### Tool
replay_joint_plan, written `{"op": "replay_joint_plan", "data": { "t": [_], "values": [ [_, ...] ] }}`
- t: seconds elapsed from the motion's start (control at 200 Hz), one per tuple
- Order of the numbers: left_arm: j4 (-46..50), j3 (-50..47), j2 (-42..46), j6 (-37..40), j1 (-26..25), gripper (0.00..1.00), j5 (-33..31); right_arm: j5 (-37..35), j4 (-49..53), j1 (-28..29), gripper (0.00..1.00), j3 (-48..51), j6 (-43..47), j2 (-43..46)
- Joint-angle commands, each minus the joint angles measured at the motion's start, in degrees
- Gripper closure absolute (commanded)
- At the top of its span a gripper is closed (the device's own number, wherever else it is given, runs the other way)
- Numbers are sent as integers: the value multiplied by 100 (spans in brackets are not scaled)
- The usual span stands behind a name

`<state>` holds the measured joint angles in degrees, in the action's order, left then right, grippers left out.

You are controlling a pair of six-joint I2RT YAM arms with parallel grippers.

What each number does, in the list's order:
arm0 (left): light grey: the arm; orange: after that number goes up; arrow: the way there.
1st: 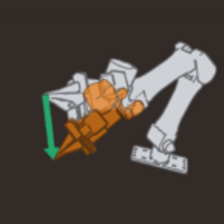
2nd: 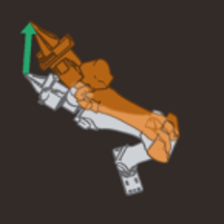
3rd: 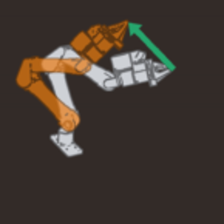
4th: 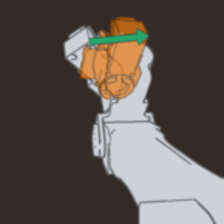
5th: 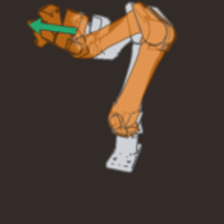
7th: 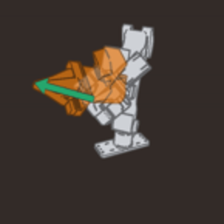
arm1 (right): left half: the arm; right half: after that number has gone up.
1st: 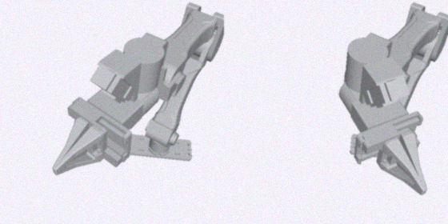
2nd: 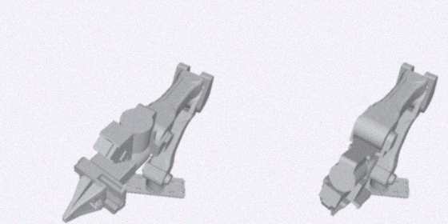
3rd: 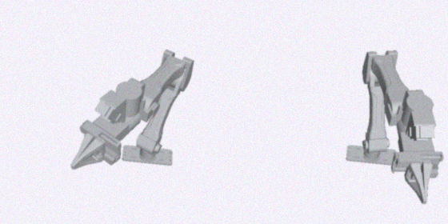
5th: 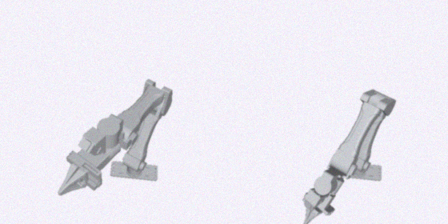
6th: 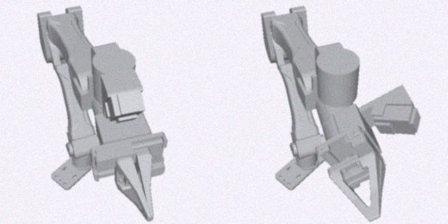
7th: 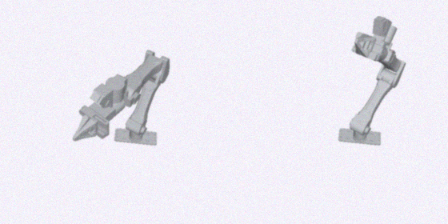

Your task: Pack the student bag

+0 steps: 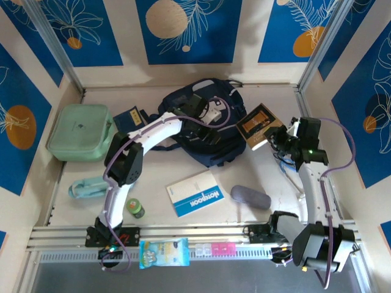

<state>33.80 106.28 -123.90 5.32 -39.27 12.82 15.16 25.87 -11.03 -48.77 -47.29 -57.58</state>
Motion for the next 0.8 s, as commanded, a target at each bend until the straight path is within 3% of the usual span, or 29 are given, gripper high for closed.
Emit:
{"op": "replay_joint_plan", "data": {
  "t": [0.0,0.375,0.54,0.795],
  "values": [
    [425,327,-356,333,-98,19,97,-183,105,-139,92,-217,-69,317],
    [1110,1222,-1120,537,-400,23,-497,48,111,-378,92,-45,-334,409],
    [1524,1773,-1430,383,-404,23,-1294,46,125,-391,92,-7,-376,431],
    [1375,1926,-1395,111,-409,51,-1170,-26,143,-403,92,68,-431,536]
  ]
}}
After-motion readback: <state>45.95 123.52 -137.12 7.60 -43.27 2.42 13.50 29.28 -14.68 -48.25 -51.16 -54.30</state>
